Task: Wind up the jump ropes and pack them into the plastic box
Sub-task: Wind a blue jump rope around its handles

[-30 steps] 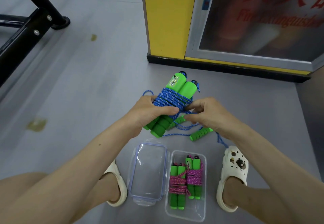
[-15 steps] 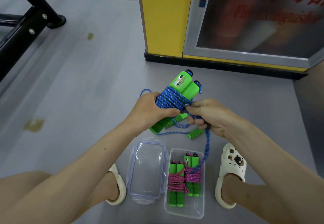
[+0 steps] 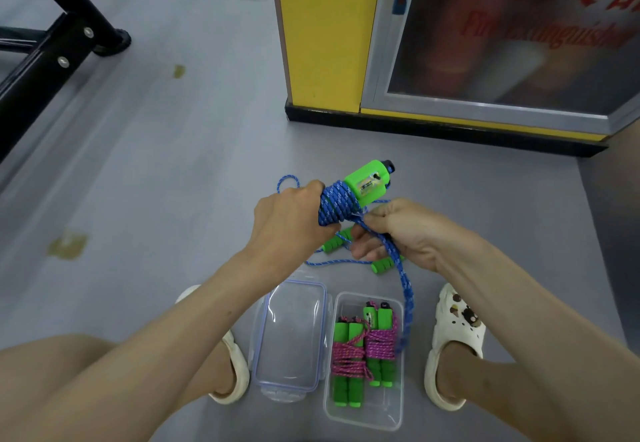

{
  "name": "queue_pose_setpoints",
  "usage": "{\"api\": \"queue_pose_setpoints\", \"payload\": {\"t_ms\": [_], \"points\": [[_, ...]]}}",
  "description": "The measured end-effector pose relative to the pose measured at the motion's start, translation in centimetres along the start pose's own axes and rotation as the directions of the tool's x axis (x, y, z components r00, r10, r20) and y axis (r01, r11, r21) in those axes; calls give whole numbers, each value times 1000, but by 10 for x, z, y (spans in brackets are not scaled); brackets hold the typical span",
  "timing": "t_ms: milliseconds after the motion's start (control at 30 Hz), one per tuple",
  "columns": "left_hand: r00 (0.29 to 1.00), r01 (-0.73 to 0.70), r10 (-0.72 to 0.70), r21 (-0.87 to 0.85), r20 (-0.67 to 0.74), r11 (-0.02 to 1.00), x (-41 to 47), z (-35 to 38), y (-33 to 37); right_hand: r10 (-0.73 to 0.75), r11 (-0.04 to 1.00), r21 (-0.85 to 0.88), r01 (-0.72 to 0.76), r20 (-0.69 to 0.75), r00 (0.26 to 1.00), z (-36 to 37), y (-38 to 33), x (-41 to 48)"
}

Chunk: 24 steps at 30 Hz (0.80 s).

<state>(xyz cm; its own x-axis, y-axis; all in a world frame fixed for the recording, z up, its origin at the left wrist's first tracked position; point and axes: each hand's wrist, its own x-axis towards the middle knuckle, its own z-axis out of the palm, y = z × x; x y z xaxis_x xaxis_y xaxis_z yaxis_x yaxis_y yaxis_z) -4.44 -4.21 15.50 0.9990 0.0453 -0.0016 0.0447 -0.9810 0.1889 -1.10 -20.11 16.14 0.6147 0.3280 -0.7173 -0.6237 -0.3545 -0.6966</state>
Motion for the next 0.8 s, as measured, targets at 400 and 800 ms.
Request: {"api": "queue_pose_setpoints", "payload": {"t_ms": [400,800], "points": [[890,-225,338,349,-306,910,-11,26,5,-85,988,120,98,-102,991,4,2,2],[762,572,99,-737,640,361,8,-12,-14,-223,972,97,214,92,970,-18,3,-3]]}}
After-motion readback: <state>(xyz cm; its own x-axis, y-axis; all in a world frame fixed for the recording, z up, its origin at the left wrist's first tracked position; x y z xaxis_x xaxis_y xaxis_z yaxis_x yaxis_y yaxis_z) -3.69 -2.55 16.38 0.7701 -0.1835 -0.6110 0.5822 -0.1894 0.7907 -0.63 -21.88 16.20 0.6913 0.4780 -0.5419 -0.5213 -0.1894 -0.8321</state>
